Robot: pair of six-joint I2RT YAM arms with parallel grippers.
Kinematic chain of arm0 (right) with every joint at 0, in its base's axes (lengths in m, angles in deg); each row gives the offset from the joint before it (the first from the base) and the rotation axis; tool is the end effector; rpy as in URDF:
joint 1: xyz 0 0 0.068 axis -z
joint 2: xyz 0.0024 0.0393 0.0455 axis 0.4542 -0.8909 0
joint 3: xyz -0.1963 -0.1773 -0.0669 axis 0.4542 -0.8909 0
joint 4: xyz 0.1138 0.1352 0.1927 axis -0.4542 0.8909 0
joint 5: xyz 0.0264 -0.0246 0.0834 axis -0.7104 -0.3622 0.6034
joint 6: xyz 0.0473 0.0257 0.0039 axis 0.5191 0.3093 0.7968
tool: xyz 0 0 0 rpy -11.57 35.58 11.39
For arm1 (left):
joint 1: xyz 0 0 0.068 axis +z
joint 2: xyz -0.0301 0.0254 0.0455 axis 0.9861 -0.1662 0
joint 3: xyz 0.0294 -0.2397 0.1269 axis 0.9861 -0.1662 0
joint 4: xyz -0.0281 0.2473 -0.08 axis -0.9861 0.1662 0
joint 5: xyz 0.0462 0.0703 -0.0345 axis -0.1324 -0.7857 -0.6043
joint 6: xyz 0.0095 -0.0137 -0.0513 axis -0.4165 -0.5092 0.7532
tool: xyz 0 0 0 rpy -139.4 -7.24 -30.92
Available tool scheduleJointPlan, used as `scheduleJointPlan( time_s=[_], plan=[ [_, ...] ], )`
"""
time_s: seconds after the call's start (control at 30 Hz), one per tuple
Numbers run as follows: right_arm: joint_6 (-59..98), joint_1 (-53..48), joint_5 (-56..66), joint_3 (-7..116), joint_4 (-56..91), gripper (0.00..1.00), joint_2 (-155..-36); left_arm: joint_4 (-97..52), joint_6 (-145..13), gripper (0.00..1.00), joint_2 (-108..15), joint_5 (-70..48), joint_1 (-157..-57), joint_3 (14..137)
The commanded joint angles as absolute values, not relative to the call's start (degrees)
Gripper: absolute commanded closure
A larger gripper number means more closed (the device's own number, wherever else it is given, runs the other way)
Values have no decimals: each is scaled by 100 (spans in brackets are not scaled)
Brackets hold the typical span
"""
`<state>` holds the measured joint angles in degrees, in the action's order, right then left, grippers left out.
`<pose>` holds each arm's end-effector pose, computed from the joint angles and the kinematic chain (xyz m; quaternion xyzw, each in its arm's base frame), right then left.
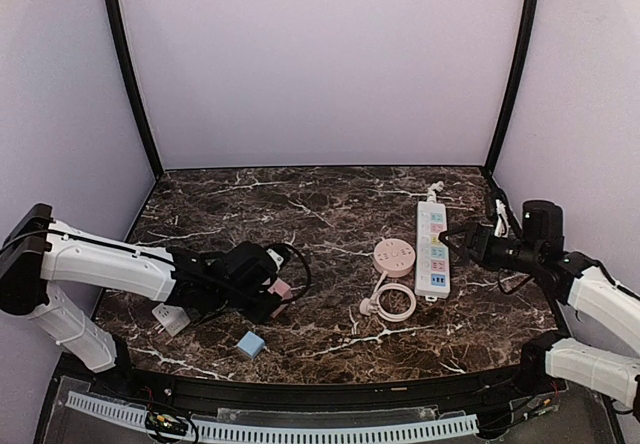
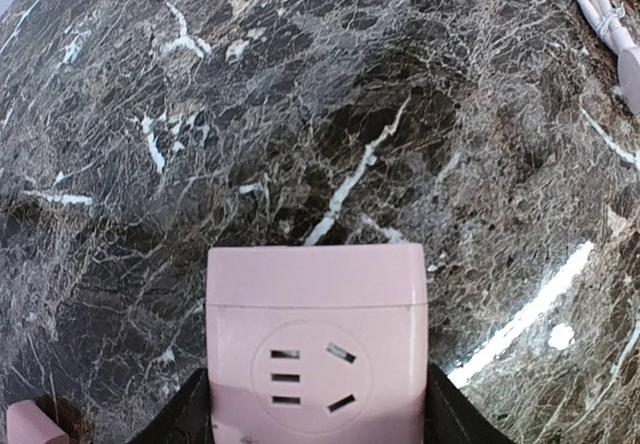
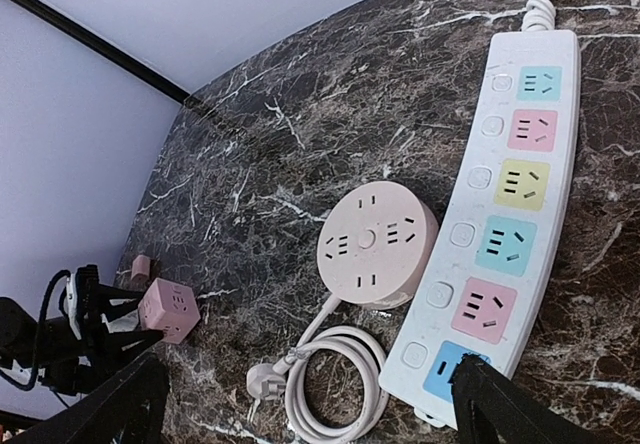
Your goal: Insert the plug
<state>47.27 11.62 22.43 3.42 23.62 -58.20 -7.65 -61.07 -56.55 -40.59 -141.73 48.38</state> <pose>0.1655 0.0610 0.2276 0.0253 0.8337 0.3842 0.3958 0.1496 -0.2461 0.1774 0.2993 0.8851 -0.0564 0.3518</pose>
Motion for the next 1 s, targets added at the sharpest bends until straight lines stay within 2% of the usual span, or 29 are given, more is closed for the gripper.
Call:
scheduleJointPlan(
  time_s=[0.0,0.23,0.4,0.53,0.73,0.97],
  plan=[
    [4646,1107,2492,623,1968,1,-6064,-833,-6470,60,-5318,-4028,-14187,5164],
    [4635,1055,2991,1024,1921,1,-6559,-1575,-7116,72,-4986,-4103,-14187,5140],
    [4789,852,2985,1155,1926,1,-6542,-2113,-7359,87,-4649,-4121,-14187,4824],
    [4973,304,2756,1220,1843,1,-6568,-2450,-7451,98,-4374,-3886,-14187,4565],
    [4976,-533,2361,1475,1997,1,-6857,-2944,-7720,99,-4042,-3751,-14187,4091],
    [4943,-1065,2154,1659,2074,1,-7057,-3592,-8072,99,-3587,-3598,-14187,3612]
  ],
)
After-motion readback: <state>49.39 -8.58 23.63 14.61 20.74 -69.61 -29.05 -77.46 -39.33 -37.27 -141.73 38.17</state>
